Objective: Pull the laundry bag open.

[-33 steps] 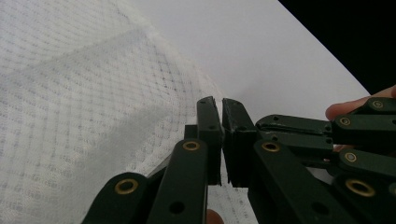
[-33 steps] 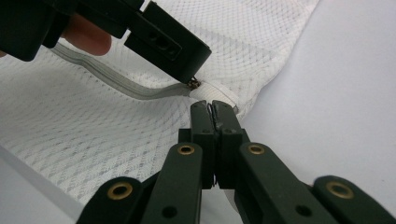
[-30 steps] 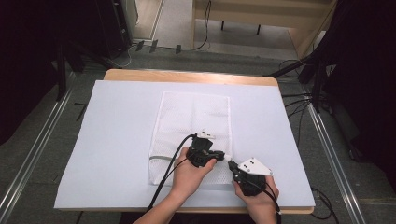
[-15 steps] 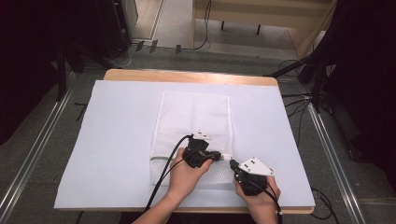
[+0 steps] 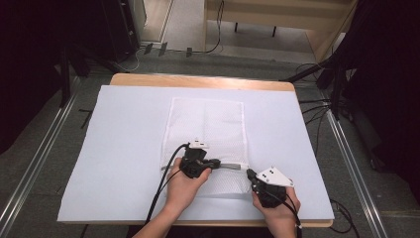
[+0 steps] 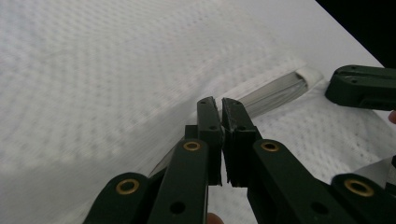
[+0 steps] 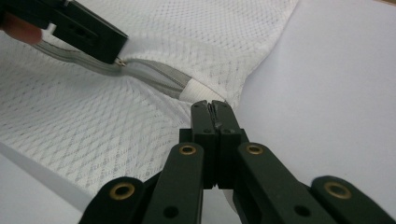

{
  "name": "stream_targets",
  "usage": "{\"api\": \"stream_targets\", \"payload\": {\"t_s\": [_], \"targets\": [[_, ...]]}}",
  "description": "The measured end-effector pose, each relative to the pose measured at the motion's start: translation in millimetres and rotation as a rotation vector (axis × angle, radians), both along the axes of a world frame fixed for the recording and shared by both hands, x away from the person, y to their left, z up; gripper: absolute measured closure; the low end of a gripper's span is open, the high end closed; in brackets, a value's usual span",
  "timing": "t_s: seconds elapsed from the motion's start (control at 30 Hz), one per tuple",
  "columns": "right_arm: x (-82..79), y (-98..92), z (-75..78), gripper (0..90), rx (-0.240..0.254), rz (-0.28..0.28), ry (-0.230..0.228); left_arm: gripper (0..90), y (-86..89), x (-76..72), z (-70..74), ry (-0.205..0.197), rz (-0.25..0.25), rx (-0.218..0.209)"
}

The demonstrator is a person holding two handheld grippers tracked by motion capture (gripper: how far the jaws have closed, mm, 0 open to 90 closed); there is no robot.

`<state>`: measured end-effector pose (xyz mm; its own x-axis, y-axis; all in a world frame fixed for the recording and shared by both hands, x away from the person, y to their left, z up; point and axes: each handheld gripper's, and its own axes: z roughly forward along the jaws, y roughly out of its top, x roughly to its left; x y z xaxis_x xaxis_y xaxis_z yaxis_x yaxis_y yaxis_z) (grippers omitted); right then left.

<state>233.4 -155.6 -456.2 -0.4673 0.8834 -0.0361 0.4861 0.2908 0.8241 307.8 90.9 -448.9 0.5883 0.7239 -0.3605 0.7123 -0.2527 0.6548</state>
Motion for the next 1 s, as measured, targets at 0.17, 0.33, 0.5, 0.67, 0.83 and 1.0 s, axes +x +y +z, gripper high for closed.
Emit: {"api": "stream_targets", "payload": {"t_s": [0.17, 0.33, 0.5, 0.67, 0.83, 1.0], "targets": [[0.0, -0.8, 0.3, 90.0, 0.002, -0.001, 0.006, 87.6, 21.6, -2.2, -0.7, 0.004, 0.026, -0.008], [-0.5, -2.0, 1.0, 90.0, -0.003, -0.008, 0.001, 87.6, 59.4, -7.1, -2.5, -0.002, 0.095, -0.009], [-0.4, -5.0, -0.1, 90.0, 0.000, -0.015, 0.012, 87.6, 90.8, -12.9, -6.1, 0.000, 0.149, -0.007], [-0.1, -4.6, -0.2, 90.0, -0.002, -0.011, 0.012, 87.6, 111.8, -17.5, -6.5, -0.002, 0.183, -0.020], [0.4, -3.7, -1.3, 90.0, -0.004, -0.009, 0.019, 87.6, 129.4, -23.8, -3.8, -0.012, 0.214, -0.035], [0.3, -4.9, -0.9, 90.0, 0.003, -0.012, 0.023, 87.6, 139.5, -26.1, -1.8, -0.017, 0.243, -0.048]]}}
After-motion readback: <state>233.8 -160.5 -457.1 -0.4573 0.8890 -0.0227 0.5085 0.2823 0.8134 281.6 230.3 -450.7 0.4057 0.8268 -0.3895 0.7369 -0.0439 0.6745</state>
